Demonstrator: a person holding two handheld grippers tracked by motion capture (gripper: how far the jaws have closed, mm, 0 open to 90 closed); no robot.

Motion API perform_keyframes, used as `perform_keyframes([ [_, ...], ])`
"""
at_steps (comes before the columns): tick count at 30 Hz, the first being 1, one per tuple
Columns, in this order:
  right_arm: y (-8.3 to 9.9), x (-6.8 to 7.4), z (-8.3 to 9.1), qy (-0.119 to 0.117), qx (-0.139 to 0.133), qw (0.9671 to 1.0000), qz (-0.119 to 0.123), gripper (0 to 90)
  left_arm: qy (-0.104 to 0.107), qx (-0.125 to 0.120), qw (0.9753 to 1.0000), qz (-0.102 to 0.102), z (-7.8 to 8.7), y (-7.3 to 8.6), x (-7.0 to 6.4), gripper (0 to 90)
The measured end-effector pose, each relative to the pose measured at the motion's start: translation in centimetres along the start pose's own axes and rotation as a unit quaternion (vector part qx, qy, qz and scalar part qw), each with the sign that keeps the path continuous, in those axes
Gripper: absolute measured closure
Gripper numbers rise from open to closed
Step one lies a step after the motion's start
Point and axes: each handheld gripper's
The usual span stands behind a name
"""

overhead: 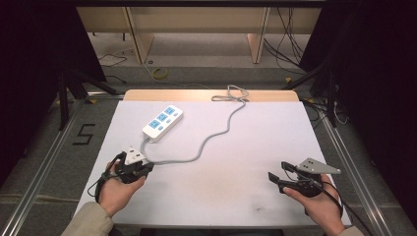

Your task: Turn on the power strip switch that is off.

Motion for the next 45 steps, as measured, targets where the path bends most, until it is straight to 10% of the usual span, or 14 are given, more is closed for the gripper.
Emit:
perform_keyframes([
  [45, 0.1, 0.1, -0.2, 0.005, 0.006, 0.9999, 0.007, 32.6, -0.015, 0.009, 0.9996, 0.024, -1.7, -2.2, 3.0, 89.8],
])
Point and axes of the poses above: each handheld gripper's, and its own axes: z roughly backward along the jaws, y roughly out of its underside, x roughly to its left, and after that the axes turned 8 degrees about -z, right-handed
